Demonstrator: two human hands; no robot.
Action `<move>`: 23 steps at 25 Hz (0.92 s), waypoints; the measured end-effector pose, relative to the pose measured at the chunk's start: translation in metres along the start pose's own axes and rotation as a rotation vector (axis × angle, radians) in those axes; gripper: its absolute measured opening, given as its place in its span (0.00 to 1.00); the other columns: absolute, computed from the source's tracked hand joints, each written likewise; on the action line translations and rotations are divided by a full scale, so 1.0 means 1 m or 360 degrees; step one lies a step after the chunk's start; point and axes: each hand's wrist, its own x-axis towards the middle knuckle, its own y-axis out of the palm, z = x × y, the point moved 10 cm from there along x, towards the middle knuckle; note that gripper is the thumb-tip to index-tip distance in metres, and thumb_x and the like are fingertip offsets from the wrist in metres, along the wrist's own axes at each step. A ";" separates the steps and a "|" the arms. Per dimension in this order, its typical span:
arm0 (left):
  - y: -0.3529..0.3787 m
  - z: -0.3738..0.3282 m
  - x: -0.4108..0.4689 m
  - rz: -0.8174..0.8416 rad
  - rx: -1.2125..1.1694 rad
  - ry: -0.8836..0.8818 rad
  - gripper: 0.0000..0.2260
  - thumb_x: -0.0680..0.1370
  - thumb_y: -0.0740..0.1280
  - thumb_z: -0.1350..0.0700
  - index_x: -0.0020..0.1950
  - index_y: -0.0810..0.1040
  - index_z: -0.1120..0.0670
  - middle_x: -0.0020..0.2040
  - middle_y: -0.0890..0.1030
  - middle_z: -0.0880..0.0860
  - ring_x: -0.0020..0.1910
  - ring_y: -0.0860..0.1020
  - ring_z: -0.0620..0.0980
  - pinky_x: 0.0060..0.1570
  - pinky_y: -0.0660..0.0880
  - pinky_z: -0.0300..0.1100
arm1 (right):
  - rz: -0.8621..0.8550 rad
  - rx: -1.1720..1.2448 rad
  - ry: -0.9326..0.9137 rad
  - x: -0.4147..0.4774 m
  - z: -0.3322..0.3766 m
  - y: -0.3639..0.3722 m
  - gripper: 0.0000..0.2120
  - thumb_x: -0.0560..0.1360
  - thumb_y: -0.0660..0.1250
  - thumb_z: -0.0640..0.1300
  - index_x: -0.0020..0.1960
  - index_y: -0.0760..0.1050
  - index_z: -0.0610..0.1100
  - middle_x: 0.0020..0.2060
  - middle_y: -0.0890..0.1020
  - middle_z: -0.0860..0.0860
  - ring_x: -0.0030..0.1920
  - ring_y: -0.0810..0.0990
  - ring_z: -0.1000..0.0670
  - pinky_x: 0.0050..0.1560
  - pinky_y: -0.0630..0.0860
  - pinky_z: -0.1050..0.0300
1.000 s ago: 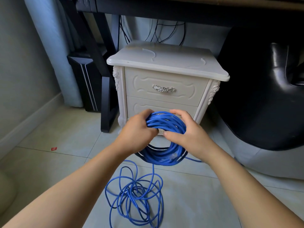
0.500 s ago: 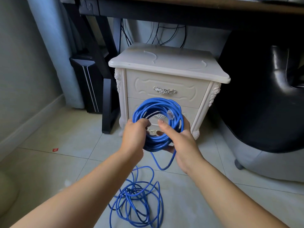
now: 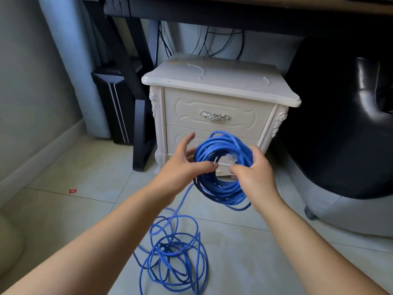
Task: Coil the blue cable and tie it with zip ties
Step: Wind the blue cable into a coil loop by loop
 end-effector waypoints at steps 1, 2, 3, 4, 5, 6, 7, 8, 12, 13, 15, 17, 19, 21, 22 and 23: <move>-0.002 -0.010 0.001 0.0005 0.0278 0.0155 0.42 0.67 0.78 0.58 0.75 0.62 0.40 0.66 0.73 0.46 0.63 0.73 0.39 0.58 0.69 0.28 | 0.0042 -0.0228 -0.0125 -0.001 0.007 0.002 0.15 0.69 0.68 0.34 0.49 0.73 0.51 0.37 0.79 0.55 0.39 0.77 0.49 0.42 0.75 0.56; 0.001 -0.020 0.000 0.0027 0.0607 0.0336 0.43 0.67 0.78 0.58 0.76 0.60 0.39 0.69 0.69 0.44 0.66 0.69 0.37 0.59 0.64 0.23 | 0.0099 -0.0399 -0.0230 -0.003 0.014 0.006 0.16 0.69 0.68 0.34 0.50 0.72 0.53 0.38 0.79 0.57 0.41 0.77 0.49 0.42 0.74 0.56; 0.008 -0.030 -0.005 0.0052 0.0933 0.0526 0.43 0.67 0.77 0.56 0.76 0.59 0.40 0.71 0.66 0.44 0.68 0.65 0.38 0.61 0.60 0.21 | 0.0154 -0.0533 -0.0321 -0.006 0.019 0.011 0.17 0.68 0.68 0.35 0.50 0.71 0.53 0.39 0.79 0.57 0.42 0.77 0.48 0.43 0.73 0.56; 0.016 -0.035 -0.010 0.0077 0.1187 0.0702 0.43 0.67 0.75 0.55 0.77 0.59 0.41 0.73 0.65 0.45 0.71 0.63 0.41 0.65 0.59 0.25 | 0.0207 -0.0654 -0.0406 -0.009 0.024 0.016 0.17 0.68 0.67 0.35 0.51 0.71 0.53 0.41 0.79 0.56 0.44 0.77 0.47 0.43 0.72 0.56; 0.025 -0.037 -0.015 0.0106 0.1361 0.0853 0.42 0.66 0.73 0.53 0.78 0.59 0.44 0.73 0.65 0.47 0.73 0.62 0.45 0.70 0.60 0.33 | 0.0257 -0.0784 -0.0483 -0.012 0.028 0.023 0.18 0.67 0.67 0.35 0.53 0.72 0.52 0.45 0.80 0.55 0.47 0.77 0.47 0.44 0.71 0.56; 0.032 -0.037 -0.017 0.0123 0.1484 0.0944 0.42 0.66 0.72 0.52 0.78 0.60 0.46 0.72 0.67 0.49 0.73 0.64 0.49 0.71 0.62 0.41 | 0.0309 -0.0917 -0.0554 -0.016 0.031 0.030 0.19 0.67 0.66 0.36 0.55 0.71 0.51 0.49 0.79 0.54 0.50 0.76 0.46 0.45 0.71 0.55; 0.034 -0.036 -0.017 0.0111 0.1555 0.0959 0.41 0.66 0.72 0.52 0.78 0.61 0.47 0.69 0.71 0.49 0.70 0.67 0.51 0.69 0.66 0.44 | 0.0350 -0.1027 -0.0619 -0.019 0.034 0.037 0.20 0.68 0.66 0.36 0.57 0.70 0.50 0.52 0.79 0.53 0.52 0.76 0.46 0.45 0.69 0.55; 0.032 -0.035 -0.014 0.0077 0.1591 0.0893 0.39 0.67 0.72 0.52 0.77 0.62 0.47 0.66 0.74 0.49 0.66 0.71 0.50 0.64 0.70 0.45 | 0.0369 -0.1097 -0.0662 -0.023 0.036 0.041 0.20 0.68 0.66 0.37 0.58 0.68 0.50 0.53 0.78 0.53 0.52 0.76 0.46 0.44 0.67 0.55; 0.015 -0.038 -0.010 -0.0136 0.1544 0.0658 0.15 0.69 0.68 0.57 0.56 0.75 0.50 0.46 0.80 0.47 0.46 0.78 0.53 0.43 0.75 0.48 | 0.0405 -0.1076 -0.0738 -0.032 0.042 0.046 0.29 0.71 0.65 0.40 0.68 0.59 0.52 0.52 0.77 0.54 0.51 0.76 0.46 0.42 0.62 0.55; 0.009 -0.039 -0.009 -0.0183 0.1454 0.0623 0.10 0.68 0.67 0.58 0.49 0.75 0.51 0.40 0.78 0.47 0.41 0.76 0.53 0.39 0.74 0.47 | 0.0445 -0.1026 -0.0699 -0.031 0.040 0.045 0.33 0.70 0.67 0.42 0.71 0.57 0.54 0.53 0.76 0.56 0.50 0.75 0.48 0.44 0.64 0.57; -0.010 -0.035 -0.006 -0.0300 0.1176 0.0459 0.08 0.68 0.68 0.62 0.41 0.73 0.52 0.32 0.76 0.47 0.34 0.73 0.50 0.34 0.70 0.43 | 0.0524 -0.0835 -0.0536 -0.025 0.033 0.038 0.36 0.68 0.71 0.46 0.71 0.59 0.60 0.53 0.74 0.61 0.50 0.75 0.54 0.49 0.68 0.59; -0.029 -0.023 -0.002 -0.0399 0.0774 0.0223 0.09 0.67 0.70 0.65 0.40 0.74 0.53 0.30 0.74 0.47 0.30 0.71 0.48 0.32 0.68 0.41 | 0.0609 -0.0504 -0.0352 -0.018 0.023 0.029 0.32 0.66 0.76 0.50 0.65 0.65 0.65 0.52 0.78 0.65 0.51 0.78 0.61 0.50 0.72 0.65; -0.037 -0.011 0.000 -0.0426 0.0373 0.0045 0.09 0.68 0.71 0.68 0.41 0.74 0.57 0.31 0.74 0.50 0.30 0.71 0.49 0.34 0.68 0.41 | 0.0683 -0.0175 -0.0183 -0.017 0.012 0.027 0.32 0.66 0.79 0.50 0.62 0.67 0.67 0.52 0.80 0.65 0.51 0.81 0.62 0.51 0.78 0.63; -0.038 -0.002 0.001 -0.0448 0.0086 -0.0064 0.09 0.68 0.71 0.69 0.43 0.76 0.59 0.33 0.75 0.52 0.34 0.73 0.51 0.38 0.69 0.43 | 0.0705 0.0003 -0.0046 -0.017 0.002 0.032 0.35 0.67 0.79 0.48 0.67 0.64 0.65 0.54 0.81 0.59 0.49 0.84 0.56 0.47 0.83 0.53; -0.040 0.002 0.001 -0.0478 -0.0043 -0.0100 0.10 0.68 0.71 0.69 0.46 0.77 0.60 0.36 0.76 0.54 0.36 0.74 0.53 0.40 0.71 0.45 | 0.0695 0.0075 0.0010 -0.019 -0.002 0.036 0.37 0.67 0.78 0.47 0.69 0.63 0.63 0.54 0.81 0.57 0.49 0.84 0.55 0.45 0.84 0.50; -0.040 0.005 0.001 -0.0499 -0.0154 -0.0130 0.11 0.68 0.70 0.69 0.49 0.78 0.59 0.38 0.78 0.54 0.37 0.76 0.54 0.42 0.73 0.47 | 0.0673 0.0161 0.0052 -0.020 -0.006 0.040 0.38 0.68 0.78 0.45 0.70 0.62 0.61 0.54 0.82 0.55 0.49 0.84 0.54 0.46 0.84 0.48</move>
